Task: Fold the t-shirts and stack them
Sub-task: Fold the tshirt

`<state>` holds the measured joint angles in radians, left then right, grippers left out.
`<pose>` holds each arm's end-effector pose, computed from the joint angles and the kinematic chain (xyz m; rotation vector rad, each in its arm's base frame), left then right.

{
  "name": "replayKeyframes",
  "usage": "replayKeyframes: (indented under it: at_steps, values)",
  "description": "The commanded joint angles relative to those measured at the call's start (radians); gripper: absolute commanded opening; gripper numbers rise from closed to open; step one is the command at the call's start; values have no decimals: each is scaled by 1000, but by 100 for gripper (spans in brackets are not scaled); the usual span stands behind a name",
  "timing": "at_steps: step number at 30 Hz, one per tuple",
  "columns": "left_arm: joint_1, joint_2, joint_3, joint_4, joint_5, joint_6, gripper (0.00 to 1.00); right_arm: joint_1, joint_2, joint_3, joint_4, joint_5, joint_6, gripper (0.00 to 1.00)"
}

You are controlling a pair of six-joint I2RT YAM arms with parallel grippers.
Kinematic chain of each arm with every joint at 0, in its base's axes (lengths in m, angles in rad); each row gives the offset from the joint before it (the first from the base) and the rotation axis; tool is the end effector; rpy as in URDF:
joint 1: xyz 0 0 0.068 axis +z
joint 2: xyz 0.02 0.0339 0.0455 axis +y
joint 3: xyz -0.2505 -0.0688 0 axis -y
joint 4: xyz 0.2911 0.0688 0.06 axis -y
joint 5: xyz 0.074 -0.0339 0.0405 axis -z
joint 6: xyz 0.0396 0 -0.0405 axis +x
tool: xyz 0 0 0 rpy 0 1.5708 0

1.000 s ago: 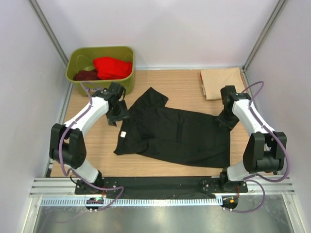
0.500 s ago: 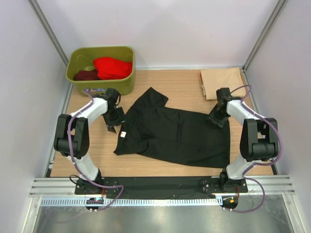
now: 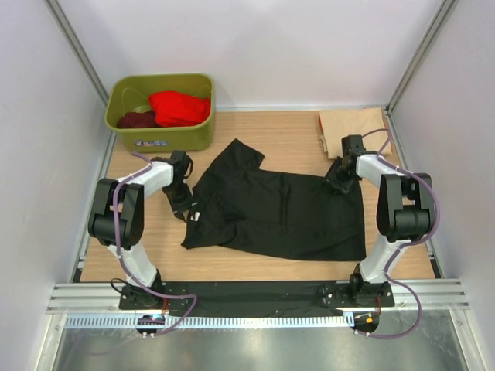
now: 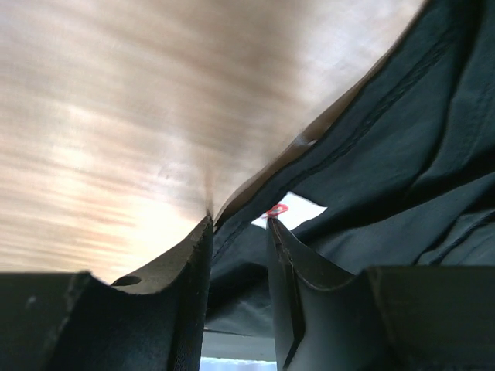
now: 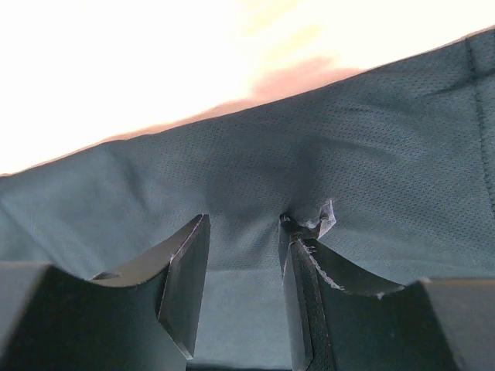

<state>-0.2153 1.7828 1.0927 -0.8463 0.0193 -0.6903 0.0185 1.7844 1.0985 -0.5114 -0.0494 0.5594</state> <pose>0.3313 -0.0732 0.1058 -0.7332 3.0313 -0.0505 0.3777 0.0089 0.1146 0.7327 2.6916 0.2162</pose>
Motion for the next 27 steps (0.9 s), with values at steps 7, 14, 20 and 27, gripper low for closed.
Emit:
replayKeyframes:
  at_steps: [7,14,20,27]
  values:
    - [1,-62,-112,-63,-91,-153,38,72,196,168,74,-72,-49,47]
    - [4,-158,-123,-131,-151,-184,47,149,227,311,-47,15,-23,48]
    - [4,-226,55,-212,-185,-92,56,101,195,521,-459,227,103,51]
    - [2,-348,-65,-61,40,-67,57,-58,-25,323,-555,244,134,50]
